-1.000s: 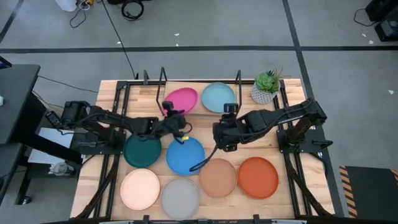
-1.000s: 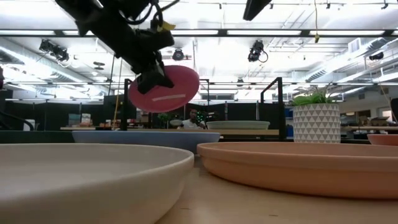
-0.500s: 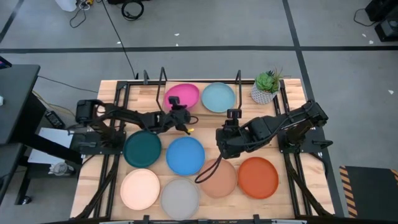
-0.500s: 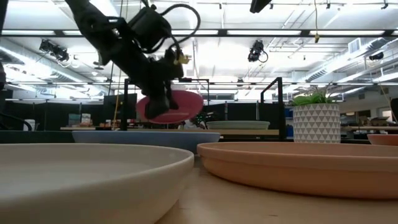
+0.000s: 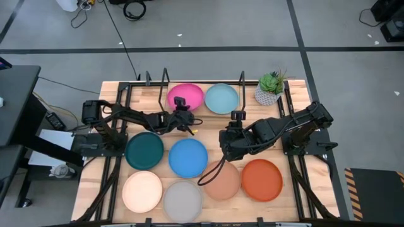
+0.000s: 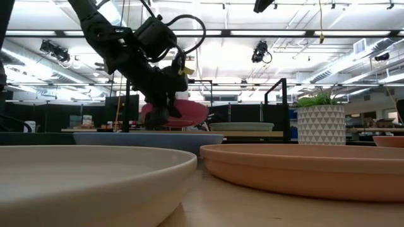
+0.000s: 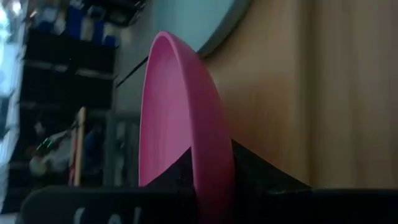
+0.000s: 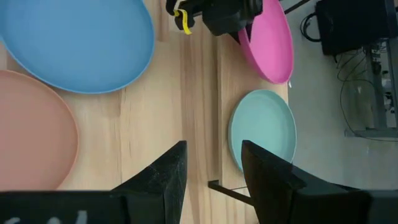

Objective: Place and stack plates onto a shelf
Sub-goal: Put the pink plate on the shelf

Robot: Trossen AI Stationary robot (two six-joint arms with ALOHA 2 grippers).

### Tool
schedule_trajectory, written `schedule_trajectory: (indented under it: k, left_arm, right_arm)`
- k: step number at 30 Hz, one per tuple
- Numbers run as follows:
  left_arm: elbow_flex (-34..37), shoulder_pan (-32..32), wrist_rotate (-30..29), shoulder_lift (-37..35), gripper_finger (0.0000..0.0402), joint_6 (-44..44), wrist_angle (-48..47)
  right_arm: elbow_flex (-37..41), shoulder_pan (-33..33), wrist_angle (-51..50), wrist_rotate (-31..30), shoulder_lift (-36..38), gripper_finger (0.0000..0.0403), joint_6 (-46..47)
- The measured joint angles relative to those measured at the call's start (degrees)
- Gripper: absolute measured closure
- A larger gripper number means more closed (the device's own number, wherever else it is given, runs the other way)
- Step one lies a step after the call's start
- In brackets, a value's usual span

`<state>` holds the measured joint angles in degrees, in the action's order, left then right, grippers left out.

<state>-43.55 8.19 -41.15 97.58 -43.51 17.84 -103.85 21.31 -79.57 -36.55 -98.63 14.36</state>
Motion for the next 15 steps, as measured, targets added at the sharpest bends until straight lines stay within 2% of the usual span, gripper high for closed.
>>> schedule_trajectory:
  k: [3,15]
  left_arm:
    - [0.0,-0.13,2.42,0.0,0.0327,1.17,-0.26]
    - [0.0,-0.11,2.43,-0.02,0.022,8.23,-0.56]
  right_arm:
    - [0.0,-0.01,0.01,0.37,0.0,0.0245,0.11]
    - [0.02,0.49,0.2,2.24,-0.02,0.0245,1.24]
